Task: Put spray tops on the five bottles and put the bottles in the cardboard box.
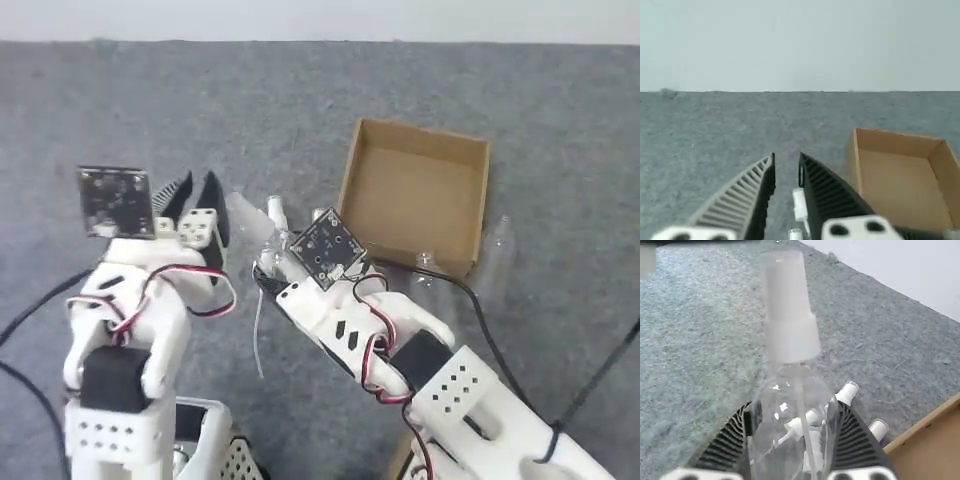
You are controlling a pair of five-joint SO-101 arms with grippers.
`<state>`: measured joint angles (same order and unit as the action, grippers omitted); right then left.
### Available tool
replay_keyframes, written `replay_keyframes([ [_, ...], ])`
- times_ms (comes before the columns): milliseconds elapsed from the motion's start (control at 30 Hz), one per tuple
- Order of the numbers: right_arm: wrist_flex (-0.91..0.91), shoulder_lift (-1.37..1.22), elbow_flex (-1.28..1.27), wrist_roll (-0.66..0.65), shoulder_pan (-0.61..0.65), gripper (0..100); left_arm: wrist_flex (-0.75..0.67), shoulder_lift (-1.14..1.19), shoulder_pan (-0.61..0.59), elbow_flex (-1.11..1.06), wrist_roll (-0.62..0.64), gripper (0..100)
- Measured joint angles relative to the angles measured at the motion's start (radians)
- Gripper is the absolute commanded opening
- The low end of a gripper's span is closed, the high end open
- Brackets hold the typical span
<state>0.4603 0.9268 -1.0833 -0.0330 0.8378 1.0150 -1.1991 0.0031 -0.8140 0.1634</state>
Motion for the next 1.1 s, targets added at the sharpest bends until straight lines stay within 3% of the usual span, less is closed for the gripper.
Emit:
replay_keyframes([
  [300,0.0,-0.002,-0.003,0.0,-0.006,0.6,-0.018,-0.009,0.123,-0.032,-0.046,7],
  [433,0.0,-0.002,-0.003,0.0,-0.006,0.6,-0.018,-0.009,0.121,-0.032,-0.048,8],
  [600,0.0,0.0,0.0,0.0,-0.002,0.6,-0.017,-0.005,0.034,0.031,-0.051,15],
  [900,0.0,0.0,0.061,0.0,-0.127,0.6,0.044,-0.032,-0.041,0.032,-0.051,16],
  [1100,0.0,-0.12,0.239,0.0,-0.213,0.6,0.043,-0.215,0.074,-0.149,-0.051,18],
])
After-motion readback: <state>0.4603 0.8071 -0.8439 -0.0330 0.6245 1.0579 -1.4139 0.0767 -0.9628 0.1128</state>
